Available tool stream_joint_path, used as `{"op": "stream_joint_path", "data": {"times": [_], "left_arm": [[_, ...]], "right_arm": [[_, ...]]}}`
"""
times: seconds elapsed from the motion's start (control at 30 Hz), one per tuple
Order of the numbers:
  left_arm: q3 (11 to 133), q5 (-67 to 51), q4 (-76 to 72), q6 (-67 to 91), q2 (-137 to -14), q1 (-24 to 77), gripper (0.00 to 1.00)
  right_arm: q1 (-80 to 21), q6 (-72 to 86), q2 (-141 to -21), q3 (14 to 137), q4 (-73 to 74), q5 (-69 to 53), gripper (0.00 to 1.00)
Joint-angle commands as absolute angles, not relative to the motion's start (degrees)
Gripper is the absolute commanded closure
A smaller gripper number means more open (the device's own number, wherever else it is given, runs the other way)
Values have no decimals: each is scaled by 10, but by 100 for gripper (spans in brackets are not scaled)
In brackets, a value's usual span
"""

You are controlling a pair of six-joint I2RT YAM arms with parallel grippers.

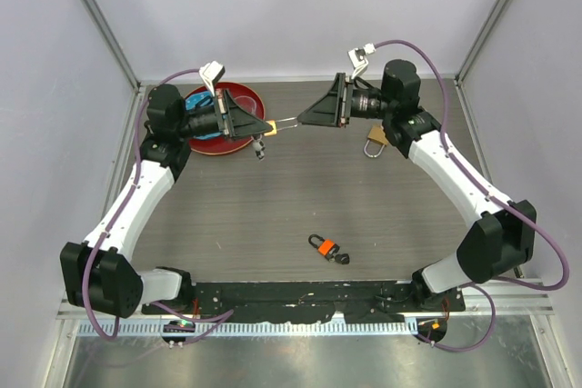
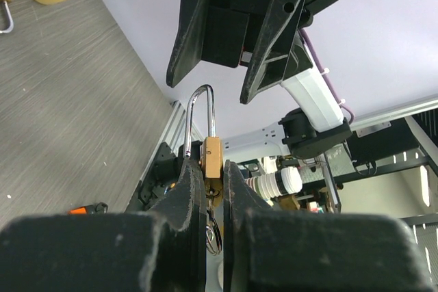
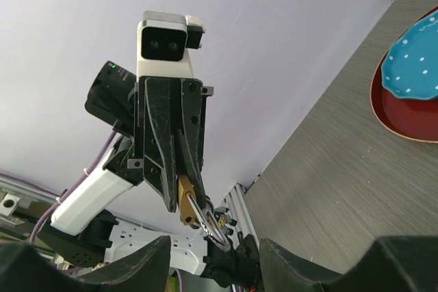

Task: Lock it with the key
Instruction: Lock the lock.

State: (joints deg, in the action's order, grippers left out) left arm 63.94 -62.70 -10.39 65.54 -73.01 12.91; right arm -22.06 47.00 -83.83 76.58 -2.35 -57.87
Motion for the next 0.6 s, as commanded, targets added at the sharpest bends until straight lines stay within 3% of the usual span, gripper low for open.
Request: {"op": "stream_joint_path", "data": {"times": [0.0,0.17,0.4,0.57], "left_arm": [[646,-640,-161,678,-726,134,100],[645,-637,-176,687,-729,134,100],[645,-638,-180,691,-732,133,100],[648,-643,-192,702,-733,134,100]], "right_arm": [[-230,507,-847,800,-104,-592,41],[-237,510,-853,805,-104,-603,51],[-236,502,-844,796,-95,-604,72],[-237,494,-839,792,-89,-602,77]]}}
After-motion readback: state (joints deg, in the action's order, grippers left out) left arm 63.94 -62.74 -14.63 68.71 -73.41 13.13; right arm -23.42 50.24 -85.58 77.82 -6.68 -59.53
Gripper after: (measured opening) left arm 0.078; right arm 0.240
